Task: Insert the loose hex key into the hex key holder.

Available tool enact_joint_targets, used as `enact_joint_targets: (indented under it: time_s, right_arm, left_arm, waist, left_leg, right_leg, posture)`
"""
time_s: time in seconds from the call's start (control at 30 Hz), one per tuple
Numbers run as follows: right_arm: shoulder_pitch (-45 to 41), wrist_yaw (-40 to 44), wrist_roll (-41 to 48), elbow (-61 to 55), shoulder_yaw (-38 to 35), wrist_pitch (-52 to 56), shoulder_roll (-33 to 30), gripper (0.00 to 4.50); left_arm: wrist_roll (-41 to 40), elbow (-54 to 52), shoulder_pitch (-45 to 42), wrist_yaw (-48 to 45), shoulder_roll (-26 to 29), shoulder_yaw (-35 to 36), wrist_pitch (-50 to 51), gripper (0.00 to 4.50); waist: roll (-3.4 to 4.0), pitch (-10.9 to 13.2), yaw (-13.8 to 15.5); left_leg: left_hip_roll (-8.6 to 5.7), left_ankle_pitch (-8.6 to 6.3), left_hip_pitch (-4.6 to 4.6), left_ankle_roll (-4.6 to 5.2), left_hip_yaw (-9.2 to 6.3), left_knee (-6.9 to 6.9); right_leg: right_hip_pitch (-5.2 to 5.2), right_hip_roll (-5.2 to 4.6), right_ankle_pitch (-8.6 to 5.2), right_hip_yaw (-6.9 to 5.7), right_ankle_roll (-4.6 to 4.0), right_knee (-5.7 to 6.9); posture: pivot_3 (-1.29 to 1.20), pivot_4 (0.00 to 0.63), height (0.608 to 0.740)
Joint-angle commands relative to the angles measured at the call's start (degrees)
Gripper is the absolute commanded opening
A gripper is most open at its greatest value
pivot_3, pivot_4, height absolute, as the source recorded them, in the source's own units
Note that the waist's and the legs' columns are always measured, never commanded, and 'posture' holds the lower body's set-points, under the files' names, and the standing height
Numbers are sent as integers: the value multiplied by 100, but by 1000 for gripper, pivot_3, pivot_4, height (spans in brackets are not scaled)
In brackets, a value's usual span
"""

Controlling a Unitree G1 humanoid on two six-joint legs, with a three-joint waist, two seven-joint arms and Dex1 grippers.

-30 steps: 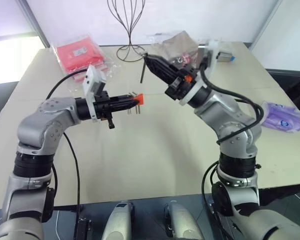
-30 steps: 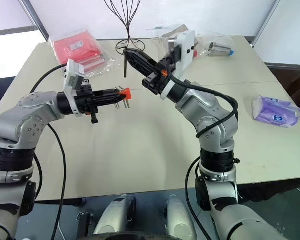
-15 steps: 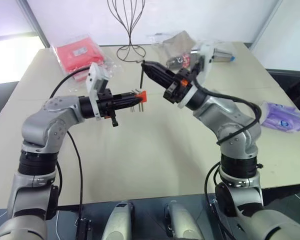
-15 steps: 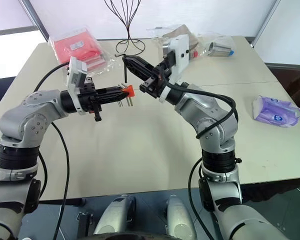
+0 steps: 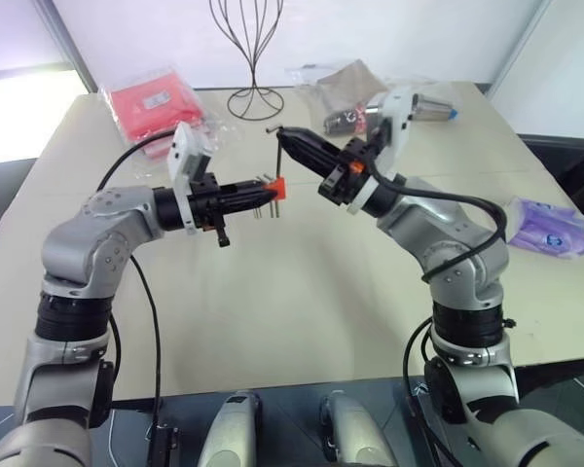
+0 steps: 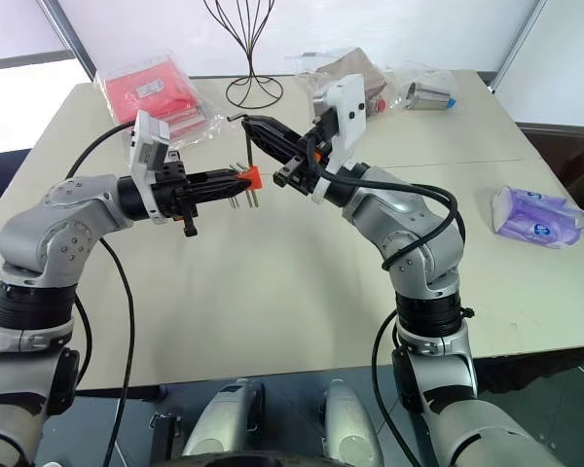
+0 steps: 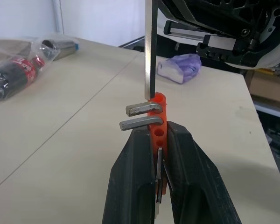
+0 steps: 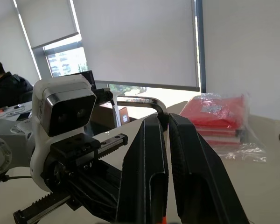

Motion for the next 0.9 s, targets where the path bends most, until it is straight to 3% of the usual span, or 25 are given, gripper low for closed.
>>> enact_joint_targets:
  time_s: [0.03, 0.9]
  right_arm:
    - [-88, 42, 56, -132, -89, -60, -75, 112]
    - [-59, 44, 112, -275, 61, 40, -60, 112]
  left_arm:
    - [19, -95, -100, -44, 44, 49, -117, 0]
    - [86, -100, -70, -81, 12, 83, -150, 0]
  waist:
    - [0, 0, 0]
    - [0, 0, -1]
  left_leg:
    - [0, 0, 0, 0, 0, 0]
    - [0, 0, 0, 0, 0, 0]
  right_leg:
    - [0, 0, 0, 0, 0, 0]
    - [0, 0, 0, 0, 0, 0]
  posture:
    - [0, 150, 740]
    - [0, 150, 740]
